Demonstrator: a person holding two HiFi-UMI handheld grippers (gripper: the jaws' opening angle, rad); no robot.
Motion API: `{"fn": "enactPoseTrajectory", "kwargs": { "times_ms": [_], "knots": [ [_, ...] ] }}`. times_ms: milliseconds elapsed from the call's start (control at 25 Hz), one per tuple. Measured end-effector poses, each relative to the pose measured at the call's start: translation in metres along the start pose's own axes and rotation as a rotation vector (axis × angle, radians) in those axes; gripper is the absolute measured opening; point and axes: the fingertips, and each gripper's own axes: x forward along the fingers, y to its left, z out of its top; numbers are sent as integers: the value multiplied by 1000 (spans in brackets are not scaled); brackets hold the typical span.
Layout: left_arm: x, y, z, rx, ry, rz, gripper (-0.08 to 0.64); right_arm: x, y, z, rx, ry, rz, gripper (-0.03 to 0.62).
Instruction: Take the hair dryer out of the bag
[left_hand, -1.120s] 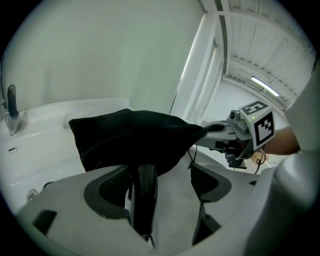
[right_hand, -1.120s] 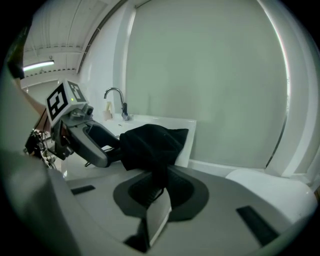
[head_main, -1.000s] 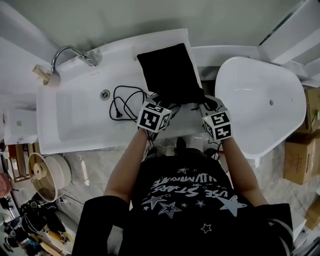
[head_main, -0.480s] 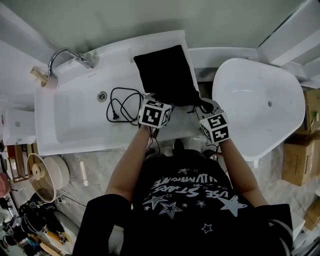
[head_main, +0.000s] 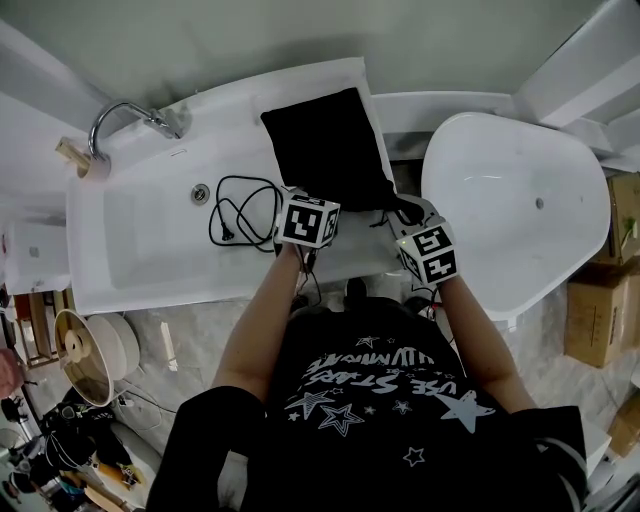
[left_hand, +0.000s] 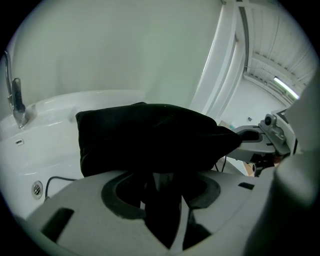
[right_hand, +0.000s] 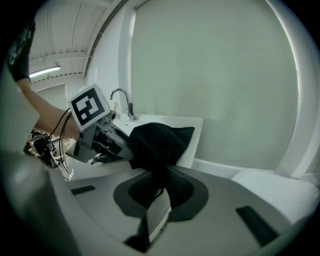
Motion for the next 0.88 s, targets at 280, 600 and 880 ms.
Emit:
{"fn": "enactPoseTrajectory", "kwargs": {
  "times_ms": [280,600,880],
  "knots": [
    [-2,-2,1,22,7,-18,193,1,-3,-1,11,4,-2,26],
    [-4,-7,-3,57,12,-50,193,3,-8,0,19,2,-12,25],
    [-12,-16,-10,108,33,-101,193,1,-12,3,10,3,-18,22]
  ]
}}
